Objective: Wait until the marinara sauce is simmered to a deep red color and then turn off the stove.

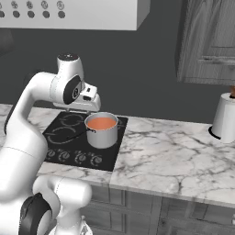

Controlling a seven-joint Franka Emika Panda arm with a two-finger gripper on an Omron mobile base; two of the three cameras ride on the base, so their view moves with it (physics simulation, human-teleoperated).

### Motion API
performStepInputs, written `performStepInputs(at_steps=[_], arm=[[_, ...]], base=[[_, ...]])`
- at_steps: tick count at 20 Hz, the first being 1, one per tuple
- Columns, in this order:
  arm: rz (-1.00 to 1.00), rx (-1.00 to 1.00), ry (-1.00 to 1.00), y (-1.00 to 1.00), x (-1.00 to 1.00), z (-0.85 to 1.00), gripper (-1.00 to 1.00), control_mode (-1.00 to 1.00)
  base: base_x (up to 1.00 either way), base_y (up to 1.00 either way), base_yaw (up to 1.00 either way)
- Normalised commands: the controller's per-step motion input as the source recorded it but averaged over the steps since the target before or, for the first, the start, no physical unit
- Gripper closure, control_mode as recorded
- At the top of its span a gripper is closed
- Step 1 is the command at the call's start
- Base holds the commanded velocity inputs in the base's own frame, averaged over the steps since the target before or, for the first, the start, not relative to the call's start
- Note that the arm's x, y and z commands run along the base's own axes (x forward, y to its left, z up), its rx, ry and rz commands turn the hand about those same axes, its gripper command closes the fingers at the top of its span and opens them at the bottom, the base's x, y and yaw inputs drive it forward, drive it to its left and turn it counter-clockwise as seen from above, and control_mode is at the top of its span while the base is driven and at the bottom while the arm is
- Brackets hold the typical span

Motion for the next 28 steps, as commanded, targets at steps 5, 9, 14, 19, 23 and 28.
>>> performStepInputs(at_steps=[5,9,14,19,23,28], arm=[[0.0,0.0,0.0,0.0,0.0,0.0,-1.0,-1.0],[0.0,0.0,0.0,0.0,0.0,0.0,-1.0,-1.0],[0.0,0.0,0.0,0.0,0.0,0.0,-1.0,-1.0],[0.0,0.0,0.0,0.0,0.0,0.0,-1.0,-1.0],[0.0,0.0,0.0,0.0,0.0,0.0,-1.0,-1.0],[0.0,0.0,0.0,0.0,0.0,0.0,-1.0,-1.0]], base=[[0.0,0.0,0.0],[0.0,0.0,0.0],[0.0,0.0,0.0],[0.0,0.0,0.0],[0.0,0.0,0.0],[0.0,0.0,0.0]])
